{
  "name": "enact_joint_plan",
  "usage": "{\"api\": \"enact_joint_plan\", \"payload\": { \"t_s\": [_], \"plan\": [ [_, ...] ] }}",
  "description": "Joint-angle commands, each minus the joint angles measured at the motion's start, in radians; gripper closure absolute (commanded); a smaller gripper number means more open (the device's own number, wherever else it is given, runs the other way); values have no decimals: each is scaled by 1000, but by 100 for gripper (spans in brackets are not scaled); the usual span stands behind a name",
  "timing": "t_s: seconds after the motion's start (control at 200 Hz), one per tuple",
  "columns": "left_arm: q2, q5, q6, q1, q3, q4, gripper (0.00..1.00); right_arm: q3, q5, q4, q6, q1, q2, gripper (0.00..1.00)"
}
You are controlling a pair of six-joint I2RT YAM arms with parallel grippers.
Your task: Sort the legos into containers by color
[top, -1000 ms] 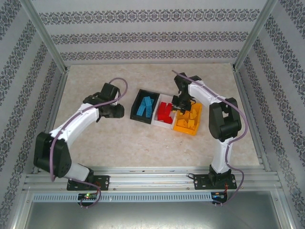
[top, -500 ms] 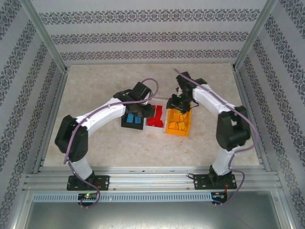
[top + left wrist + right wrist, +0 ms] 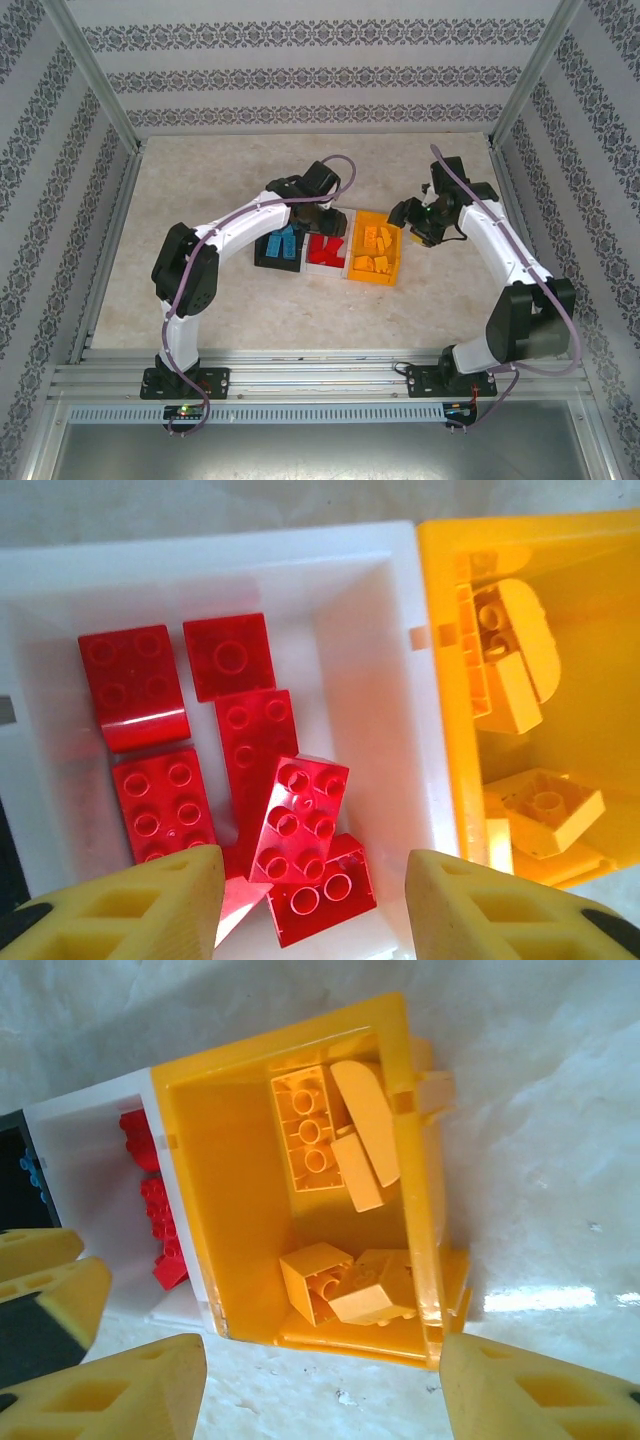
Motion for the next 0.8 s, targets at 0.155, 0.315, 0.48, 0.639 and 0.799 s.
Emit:
{"api": "enact_joint_plan", "payload": {
  "t_s": [0.155, 0.315, 0.48, 0.639, 0.799],
  "plan": [
    [-153, -72, 39, 18, 20, -76, 45, 22, -28, 21, -39, -61, -37, 33],
    [-282, -87, 34, 77, -54, -33, 37, 53, -16, 44, -60, -71, -38, 31],
    [-448, -121, -19, 208, -201, 30, 0, 30, 13, 184, -105, -76, -90, 28],
    [-599, -128, -83, 350, -371, 75, 0, -156, 123, 524, -232, -75, -240, 24],
    [-754, -251, 23, 367, -540, 159, 0, -423, 141, 865, -465, -69, -371, 2]
  ]
}}
